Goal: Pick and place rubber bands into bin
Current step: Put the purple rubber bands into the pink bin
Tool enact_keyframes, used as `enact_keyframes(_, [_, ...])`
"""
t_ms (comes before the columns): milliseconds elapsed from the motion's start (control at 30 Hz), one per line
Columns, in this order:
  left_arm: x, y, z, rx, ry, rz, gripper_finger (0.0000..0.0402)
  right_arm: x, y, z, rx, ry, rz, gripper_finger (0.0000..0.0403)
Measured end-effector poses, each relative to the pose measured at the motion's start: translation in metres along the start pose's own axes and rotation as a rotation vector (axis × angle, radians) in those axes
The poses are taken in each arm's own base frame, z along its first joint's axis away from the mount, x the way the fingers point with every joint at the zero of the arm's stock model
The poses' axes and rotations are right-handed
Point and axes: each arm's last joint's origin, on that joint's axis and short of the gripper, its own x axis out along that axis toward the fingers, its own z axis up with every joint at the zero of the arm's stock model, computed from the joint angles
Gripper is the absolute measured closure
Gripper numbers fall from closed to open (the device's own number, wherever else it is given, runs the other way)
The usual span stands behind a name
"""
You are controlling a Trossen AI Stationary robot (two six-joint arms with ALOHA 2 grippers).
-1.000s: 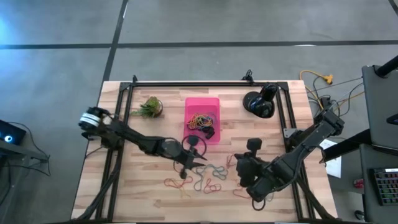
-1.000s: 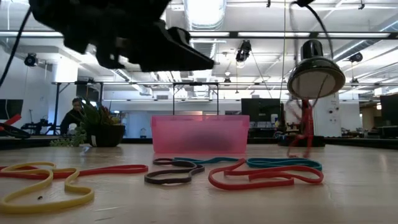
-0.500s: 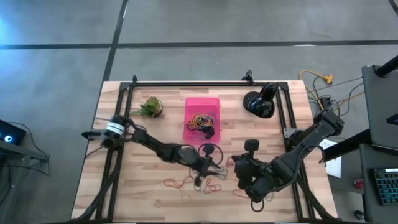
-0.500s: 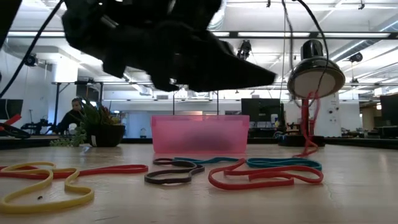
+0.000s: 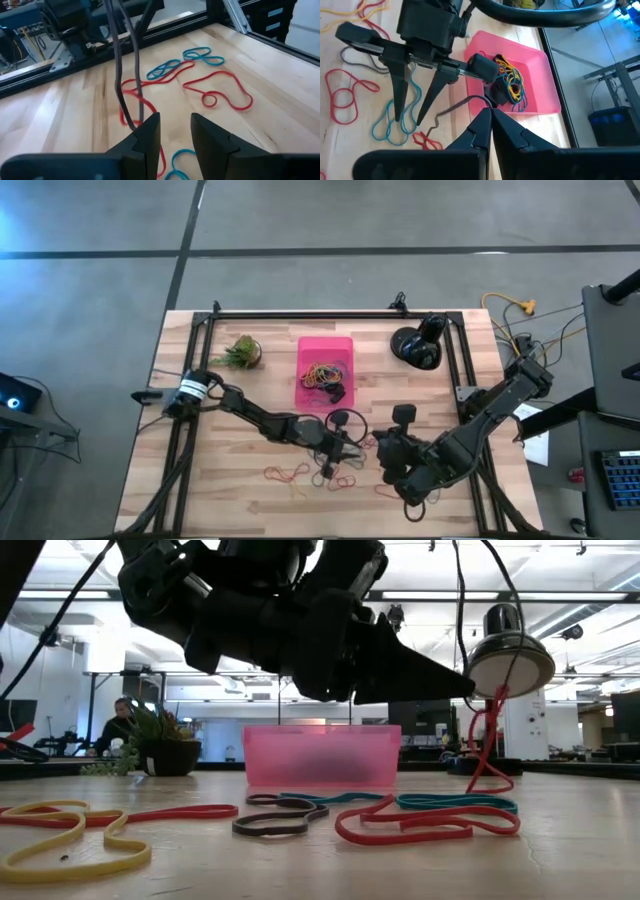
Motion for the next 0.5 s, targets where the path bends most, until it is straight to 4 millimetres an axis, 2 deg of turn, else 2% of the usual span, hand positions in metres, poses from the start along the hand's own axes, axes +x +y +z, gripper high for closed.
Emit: enact_keyframes(500, [0.0,0.004,-0.005,-0.047,0.066,0.129,0.0308,-0.007,-0.002,0.012,-0.028,-0.052,0.026,0.0394])
